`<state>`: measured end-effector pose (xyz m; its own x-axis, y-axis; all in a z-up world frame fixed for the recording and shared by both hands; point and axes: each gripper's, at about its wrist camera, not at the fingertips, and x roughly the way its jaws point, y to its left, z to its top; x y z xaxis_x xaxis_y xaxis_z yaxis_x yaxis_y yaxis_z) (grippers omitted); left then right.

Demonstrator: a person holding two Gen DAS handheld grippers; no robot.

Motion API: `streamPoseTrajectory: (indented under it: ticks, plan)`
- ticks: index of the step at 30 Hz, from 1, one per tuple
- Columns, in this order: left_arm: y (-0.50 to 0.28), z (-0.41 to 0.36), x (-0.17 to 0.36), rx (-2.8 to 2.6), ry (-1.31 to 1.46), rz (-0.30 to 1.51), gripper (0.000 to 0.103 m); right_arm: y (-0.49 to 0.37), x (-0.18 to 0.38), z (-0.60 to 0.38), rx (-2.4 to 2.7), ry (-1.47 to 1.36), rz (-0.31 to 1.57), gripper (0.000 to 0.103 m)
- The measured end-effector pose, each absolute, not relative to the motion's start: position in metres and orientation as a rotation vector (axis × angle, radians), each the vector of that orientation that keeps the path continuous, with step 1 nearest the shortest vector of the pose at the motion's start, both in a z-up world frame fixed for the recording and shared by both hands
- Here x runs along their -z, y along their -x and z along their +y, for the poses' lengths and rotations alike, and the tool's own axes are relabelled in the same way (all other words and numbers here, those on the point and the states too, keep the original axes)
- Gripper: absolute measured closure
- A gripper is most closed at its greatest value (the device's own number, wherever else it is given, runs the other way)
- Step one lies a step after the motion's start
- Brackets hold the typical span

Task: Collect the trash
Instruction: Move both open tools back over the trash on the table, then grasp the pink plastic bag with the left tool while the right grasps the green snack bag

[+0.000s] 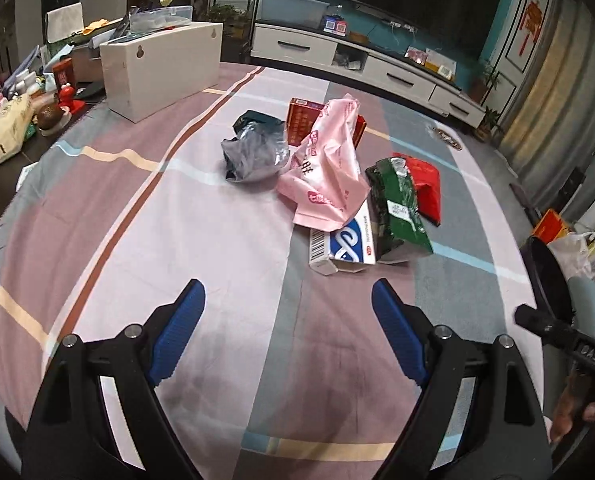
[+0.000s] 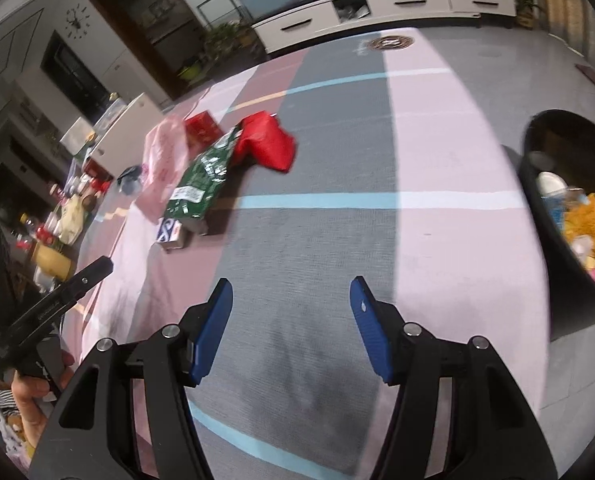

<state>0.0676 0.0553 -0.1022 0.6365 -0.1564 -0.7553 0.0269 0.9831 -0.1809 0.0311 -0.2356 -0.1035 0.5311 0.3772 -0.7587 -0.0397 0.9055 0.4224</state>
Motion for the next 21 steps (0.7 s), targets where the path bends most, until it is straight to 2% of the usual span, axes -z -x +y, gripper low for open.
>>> streamPoseTrajectory:
  ticks: [8, 12, 21]
  plan:
    - [-0.088, 0.046, 0.102, 0.177, 0.177, 0.854, 0.019, -0.068, 0.109, -0.212, -0.345, -0.447, 0.994, 0.042]
    - [-0.107, 0.037, 0.100, 0.211, 0.177, 0.833, 0.028, -0.094, 0.115, -0.197, -0.400, -0.526, 0.988, 0.042]
    - [-0.142, 0.018, 0.107, 0.247, 0.157, 0.832, 0.038, -0.136, 0.134, -0.186, -0.432, -0.693, 1.011, 0.042]
